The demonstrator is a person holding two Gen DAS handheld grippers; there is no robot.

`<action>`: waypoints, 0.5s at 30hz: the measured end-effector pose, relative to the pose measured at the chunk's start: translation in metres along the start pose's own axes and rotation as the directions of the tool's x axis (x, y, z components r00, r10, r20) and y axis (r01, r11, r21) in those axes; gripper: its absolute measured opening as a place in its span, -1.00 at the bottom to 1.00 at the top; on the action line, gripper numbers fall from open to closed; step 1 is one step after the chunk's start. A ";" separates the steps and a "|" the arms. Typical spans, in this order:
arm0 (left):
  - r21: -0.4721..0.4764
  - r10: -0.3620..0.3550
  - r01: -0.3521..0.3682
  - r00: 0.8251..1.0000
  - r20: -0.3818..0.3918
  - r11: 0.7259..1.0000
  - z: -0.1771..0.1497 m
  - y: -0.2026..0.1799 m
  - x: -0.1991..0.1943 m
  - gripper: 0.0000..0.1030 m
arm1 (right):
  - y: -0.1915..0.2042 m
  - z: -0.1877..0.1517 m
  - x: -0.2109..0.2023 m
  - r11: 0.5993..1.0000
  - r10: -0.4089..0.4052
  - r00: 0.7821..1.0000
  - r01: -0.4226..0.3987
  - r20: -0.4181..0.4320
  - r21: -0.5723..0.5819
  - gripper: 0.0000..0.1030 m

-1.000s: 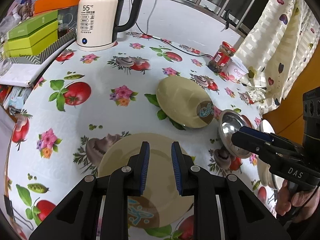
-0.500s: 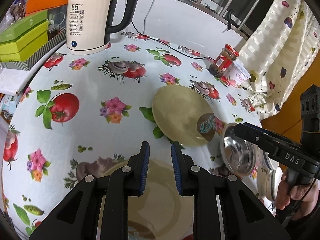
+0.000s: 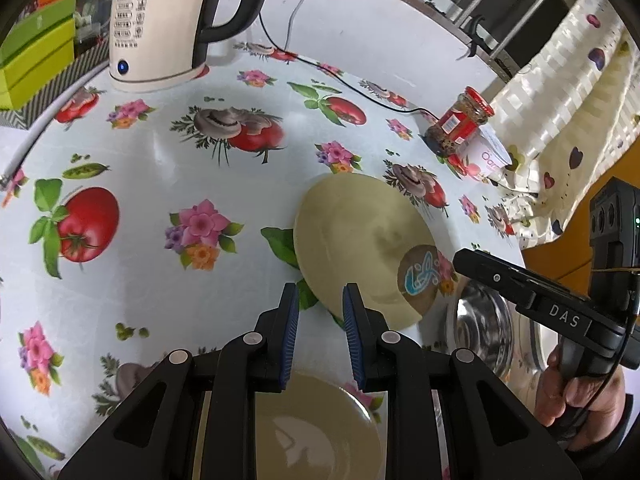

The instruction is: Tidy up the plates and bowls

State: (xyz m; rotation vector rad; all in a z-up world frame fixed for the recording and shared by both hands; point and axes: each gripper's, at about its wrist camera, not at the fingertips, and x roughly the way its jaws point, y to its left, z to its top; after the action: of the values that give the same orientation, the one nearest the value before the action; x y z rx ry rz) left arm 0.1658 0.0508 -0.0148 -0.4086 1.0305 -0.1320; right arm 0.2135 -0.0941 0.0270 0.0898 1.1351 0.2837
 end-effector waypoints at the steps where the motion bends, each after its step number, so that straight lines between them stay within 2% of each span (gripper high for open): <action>1: -0.008 0.000 0.000 1.000 -0.003 1.000 0.001 0.001 0.003 -0.54 | -0.001 0.002 0.001 1.000 -0.001 1.000 0.001 -0.002 0.005 -0.27; 15: -0.072 -0.009 0.006 0.999 -0.045 0.997 0.015 0.010 0.033 -0.54 | -0.022 0.021 0.032 0.997 -0.006 0.998 0.011 -0.061 0.072 -0.39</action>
State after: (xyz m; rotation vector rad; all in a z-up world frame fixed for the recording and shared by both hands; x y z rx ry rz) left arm 0.1947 0.0545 -0.0389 -0.4764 1.0806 -0.1119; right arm 0.2484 -0.1050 0.0029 0.1408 1.2055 0.2393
